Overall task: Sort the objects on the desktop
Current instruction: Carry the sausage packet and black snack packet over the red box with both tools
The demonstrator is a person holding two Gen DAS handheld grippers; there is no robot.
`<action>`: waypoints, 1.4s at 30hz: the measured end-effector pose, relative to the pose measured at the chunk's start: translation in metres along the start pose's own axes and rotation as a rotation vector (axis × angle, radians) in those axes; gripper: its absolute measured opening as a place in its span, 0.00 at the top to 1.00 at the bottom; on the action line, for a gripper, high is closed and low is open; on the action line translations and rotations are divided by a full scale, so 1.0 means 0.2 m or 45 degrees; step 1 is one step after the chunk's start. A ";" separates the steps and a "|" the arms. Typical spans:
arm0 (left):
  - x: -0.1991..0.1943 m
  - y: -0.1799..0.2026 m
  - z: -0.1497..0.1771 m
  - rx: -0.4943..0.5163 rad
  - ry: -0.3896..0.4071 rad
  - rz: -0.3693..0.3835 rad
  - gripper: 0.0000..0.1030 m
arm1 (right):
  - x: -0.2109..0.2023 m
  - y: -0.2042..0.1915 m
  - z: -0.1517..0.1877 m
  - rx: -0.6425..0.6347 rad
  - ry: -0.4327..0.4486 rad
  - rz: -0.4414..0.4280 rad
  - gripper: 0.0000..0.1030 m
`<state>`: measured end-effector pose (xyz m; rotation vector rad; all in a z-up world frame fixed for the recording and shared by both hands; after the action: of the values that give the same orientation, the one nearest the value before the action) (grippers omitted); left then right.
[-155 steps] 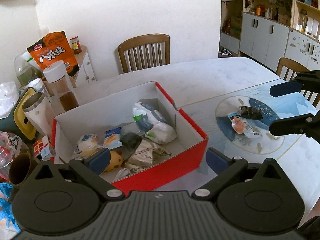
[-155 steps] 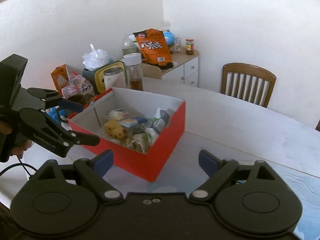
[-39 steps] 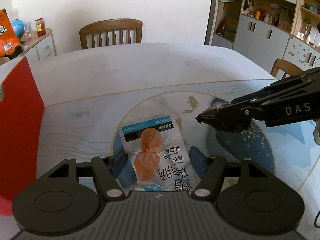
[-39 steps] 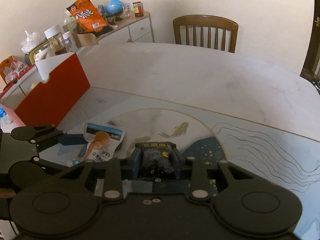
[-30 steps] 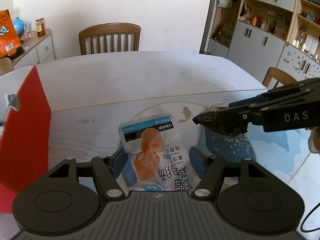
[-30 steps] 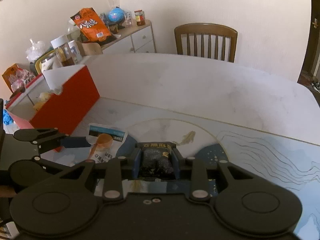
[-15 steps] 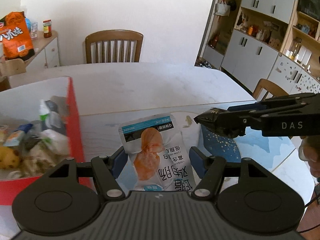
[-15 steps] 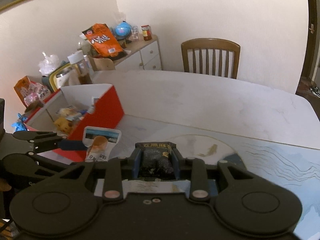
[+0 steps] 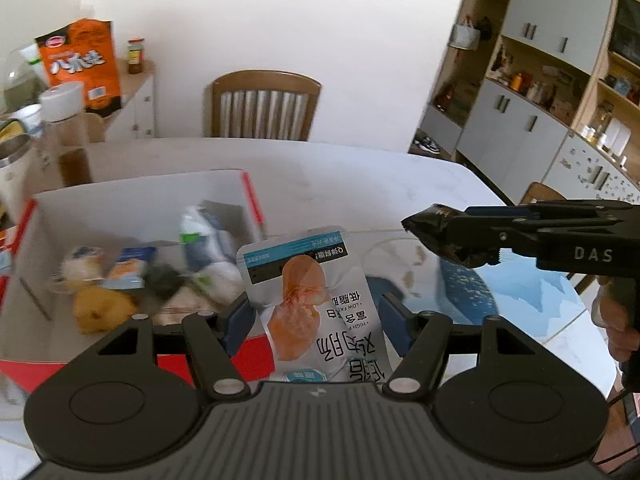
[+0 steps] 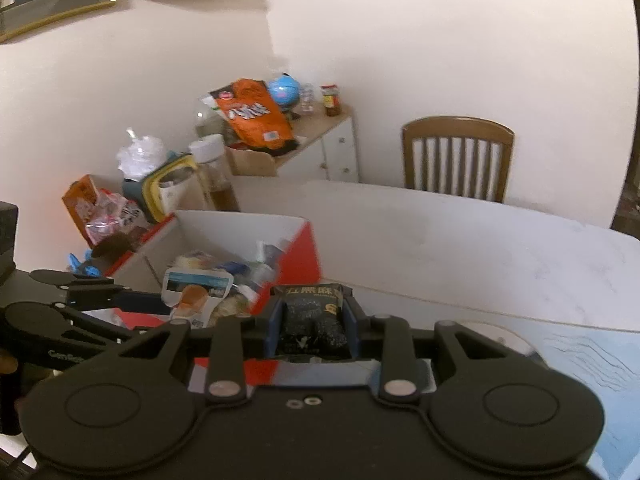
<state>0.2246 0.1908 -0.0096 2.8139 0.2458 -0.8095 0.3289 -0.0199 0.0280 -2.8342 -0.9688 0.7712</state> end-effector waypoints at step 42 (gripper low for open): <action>0.33 -0.89 -0.10 0.099 -0.204 -0.136 0.35 | 0.72 -0.55 0.07 -0.162 -0.186 -0.103 0.69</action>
<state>0.2519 0.3748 -0.0561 2.8074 0.3484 -1.0842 0.3584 0.1515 -0.0251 -2.8555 -1.1859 0.9515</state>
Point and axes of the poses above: each gripper's, at about its wrist camera, not at the fingertips, and x roughly the way its jaws point, y to its right, z to its underside, the point moved 10 cm from there along x, roughly the way its jaws point, and after that the axes turned 9 degrees about y, right-handed, at the moved point
